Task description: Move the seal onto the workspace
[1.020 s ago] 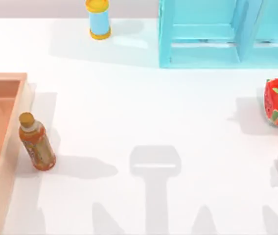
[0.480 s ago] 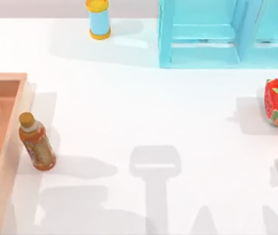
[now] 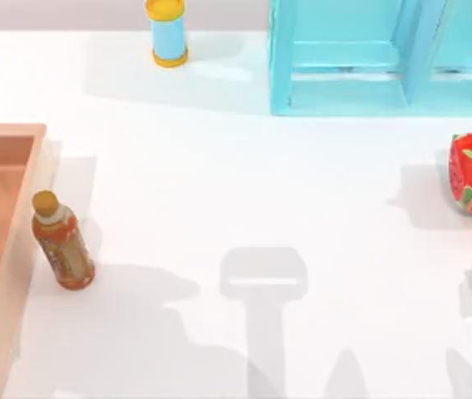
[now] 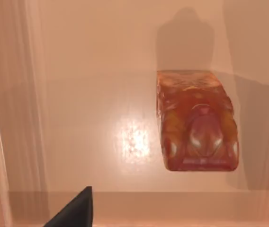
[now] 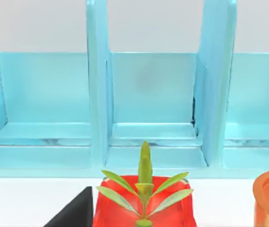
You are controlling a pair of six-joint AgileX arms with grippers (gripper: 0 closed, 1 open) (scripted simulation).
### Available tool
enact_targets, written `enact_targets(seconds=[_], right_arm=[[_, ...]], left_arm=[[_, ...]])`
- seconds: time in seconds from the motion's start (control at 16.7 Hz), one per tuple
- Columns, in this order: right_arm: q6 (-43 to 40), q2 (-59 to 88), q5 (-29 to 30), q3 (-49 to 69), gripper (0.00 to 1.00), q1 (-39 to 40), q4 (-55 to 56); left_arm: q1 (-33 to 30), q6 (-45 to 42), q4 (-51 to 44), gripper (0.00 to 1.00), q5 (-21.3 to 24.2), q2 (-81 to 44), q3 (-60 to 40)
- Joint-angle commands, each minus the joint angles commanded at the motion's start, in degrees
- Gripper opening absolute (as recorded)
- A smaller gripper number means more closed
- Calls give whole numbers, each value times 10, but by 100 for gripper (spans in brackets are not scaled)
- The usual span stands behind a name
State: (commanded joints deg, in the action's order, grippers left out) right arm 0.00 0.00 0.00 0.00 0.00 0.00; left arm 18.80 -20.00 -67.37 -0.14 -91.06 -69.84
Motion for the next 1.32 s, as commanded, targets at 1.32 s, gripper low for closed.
enact_targets(seconds=[1.32], right_arm=[[0,0,0,0,100,0,0]], left_arm=[[6,-8,220,100,0,-90,144]])
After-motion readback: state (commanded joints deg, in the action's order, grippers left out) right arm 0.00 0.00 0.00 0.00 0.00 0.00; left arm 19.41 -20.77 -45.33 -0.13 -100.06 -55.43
